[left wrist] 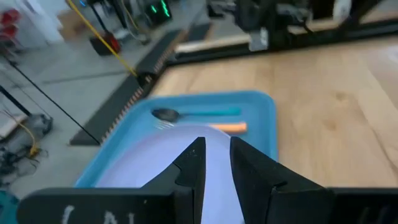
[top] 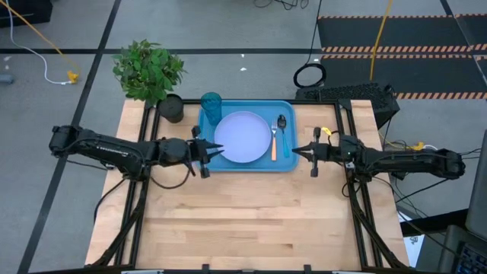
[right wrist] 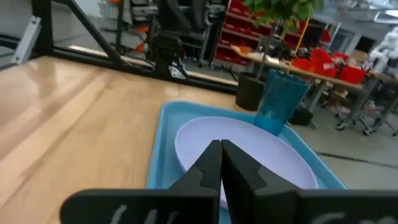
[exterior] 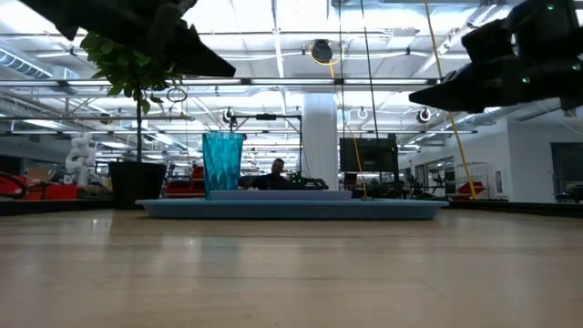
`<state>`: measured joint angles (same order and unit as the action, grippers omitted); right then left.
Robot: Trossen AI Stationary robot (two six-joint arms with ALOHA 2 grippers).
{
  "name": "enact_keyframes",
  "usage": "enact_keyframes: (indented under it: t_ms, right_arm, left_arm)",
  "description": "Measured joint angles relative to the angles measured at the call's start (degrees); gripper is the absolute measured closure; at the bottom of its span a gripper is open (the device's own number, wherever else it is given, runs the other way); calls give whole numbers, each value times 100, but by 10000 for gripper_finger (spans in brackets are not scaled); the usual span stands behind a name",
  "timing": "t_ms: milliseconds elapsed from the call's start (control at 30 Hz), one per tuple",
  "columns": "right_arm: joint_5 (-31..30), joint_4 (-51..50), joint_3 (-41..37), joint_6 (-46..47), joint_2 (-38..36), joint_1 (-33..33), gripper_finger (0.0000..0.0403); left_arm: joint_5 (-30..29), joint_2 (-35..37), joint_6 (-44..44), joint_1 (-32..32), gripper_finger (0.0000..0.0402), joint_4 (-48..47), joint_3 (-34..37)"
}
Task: Pick and place plate/cup/fork/spoon on tray
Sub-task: Return to Home Position
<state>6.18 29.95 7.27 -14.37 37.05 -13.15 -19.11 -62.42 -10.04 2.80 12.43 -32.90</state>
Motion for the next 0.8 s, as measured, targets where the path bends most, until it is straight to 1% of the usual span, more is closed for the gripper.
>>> enact_keyframes:
  t_ms: [100,233,367,600,800]
  right_arm:
    - [13,251,-203,24,-42,4,403]
    - [11,295,-373,269,-164,3,403]
    - [168,161,-426,436,-418,32,403]
    - [174,-492,-433,621,-983,173,403]
    - [153,-1138,-437,730,-1411,489,403]
  left_arm:
    - [-2,358,-108,-95,325,205,333]
    - [1,756,-191,-216,325,392,655]
    - [0,1078,-170,-347,325,428,776]
    - [20,1186,198,-353,325,418,800]
    - [33,1186,621,-352,325,392,800]
